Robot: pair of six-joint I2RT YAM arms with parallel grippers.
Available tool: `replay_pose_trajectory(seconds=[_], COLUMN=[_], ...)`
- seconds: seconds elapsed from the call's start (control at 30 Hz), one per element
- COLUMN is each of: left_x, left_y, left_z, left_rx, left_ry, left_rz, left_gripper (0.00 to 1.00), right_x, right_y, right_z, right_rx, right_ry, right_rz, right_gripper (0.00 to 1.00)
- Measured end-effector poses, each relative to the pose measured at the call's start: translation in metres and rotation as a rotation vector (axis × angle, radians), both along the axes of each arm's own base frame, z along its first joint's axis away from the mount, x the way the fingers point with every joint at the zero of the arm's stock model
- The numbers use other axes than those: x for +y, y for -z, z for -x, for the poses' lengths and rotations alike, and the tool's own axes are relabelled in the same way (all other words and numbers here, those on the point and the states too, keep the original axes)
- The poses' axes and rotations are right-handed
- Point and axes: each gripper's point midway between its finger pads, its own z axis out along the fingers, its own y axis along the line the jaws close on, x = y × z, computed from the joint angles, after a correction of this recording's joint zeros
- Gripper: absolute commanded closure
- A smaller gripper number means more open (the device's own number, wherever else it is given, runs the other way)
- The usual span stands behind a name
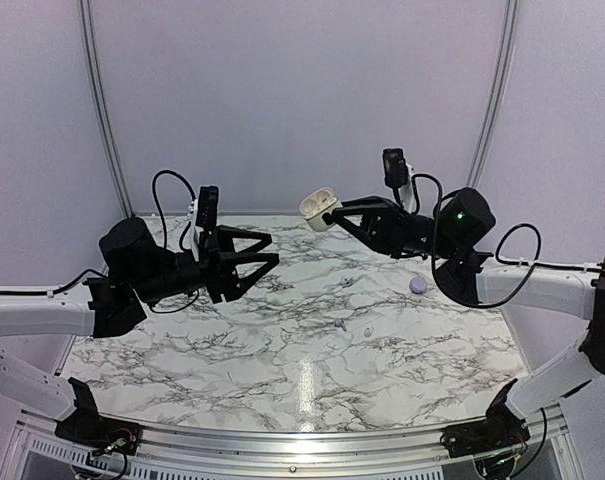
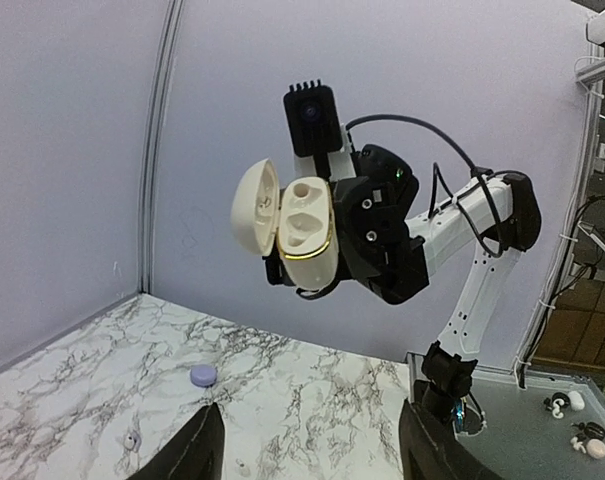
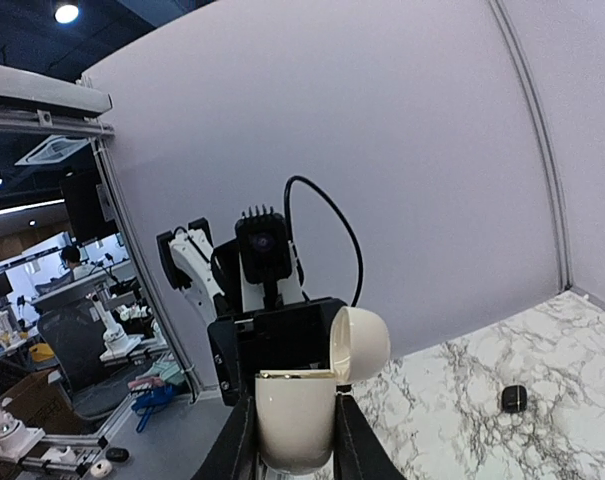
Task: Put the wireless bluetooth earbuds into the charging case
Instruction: Pass from the right arm to the left
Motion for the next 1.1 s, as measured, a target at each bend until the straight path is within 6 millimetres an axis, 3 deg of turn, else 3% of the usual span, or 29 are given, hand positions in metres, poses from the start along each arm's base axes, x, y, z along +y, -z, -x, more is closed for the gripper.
replay_pose_trajectory(seconds=[0.2,0.7,1.1], left_x=[-0.003,-0.026,-0.037], left_y=[-0.026,-0.049,-0.046], left_z=[0.001,-0.001,-0.001], left_rx=[-0.086,-0.099,-0.061], left_ry=[-0.021,0.002,0.027], left_rz=[0.099,0.202,0.222], left_gripper=[0.47,0.53,0.57], right_x=[0.007,0.021,0.021], right_y=[-0.013,-0.014,-0.017], right_z=[0.001,0.009,0.011], right_rx=[-0.005,0.014,0.006], right_ry=[0.015,-0.033,-0.032], right_rz=[-0.101,-0.189,-0.202], right_gripper=[1.00,1.00,1.00])
